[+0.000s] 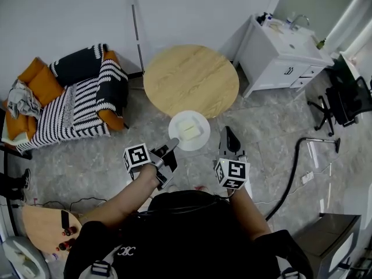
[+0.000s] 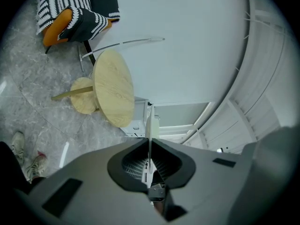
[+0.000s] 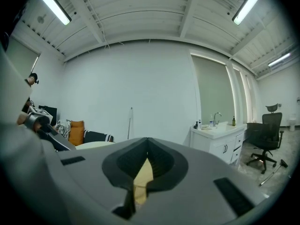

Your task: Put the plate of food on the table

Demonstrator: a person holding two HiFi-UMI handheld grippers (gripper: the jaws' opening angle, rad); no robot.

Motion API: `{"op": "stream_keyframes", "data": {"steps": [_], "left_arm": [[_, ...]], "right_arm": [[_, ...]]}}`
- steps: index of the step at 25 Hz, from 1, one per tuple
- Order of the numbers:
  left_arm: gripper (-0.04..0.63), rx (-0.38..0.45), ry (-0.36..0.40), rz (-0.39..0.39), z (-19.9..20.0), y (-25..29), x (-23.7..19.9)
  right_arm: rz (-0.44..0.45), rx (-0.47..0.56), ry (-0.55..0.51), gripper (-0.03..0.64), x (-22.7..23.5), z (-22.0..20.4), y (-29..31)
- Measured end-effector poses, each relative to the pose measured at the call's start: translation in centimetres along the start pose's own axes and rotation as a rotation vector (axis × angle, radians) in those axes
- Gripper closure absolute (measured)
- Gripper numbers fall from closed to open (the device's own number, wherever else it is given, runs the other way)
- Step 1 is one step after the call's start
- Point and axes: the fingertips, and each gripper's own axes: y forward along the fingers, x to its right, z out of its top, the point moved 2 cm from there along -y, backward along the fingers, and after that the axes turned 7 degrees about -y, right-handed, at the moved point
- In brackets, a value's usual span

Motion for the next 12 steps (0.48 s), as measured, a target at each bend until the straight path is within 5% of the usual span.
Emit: {"op": "stream_keyframes", "data": {"steps": [12], "left_arm": [[0.572, -0.061, -0.008, -0.002, 2.0, -1.1, -0.9]], "right_arm": [[-0.06, -0.025, -0.007, 0.609, -2.2, -0.5, -0.7]]}}
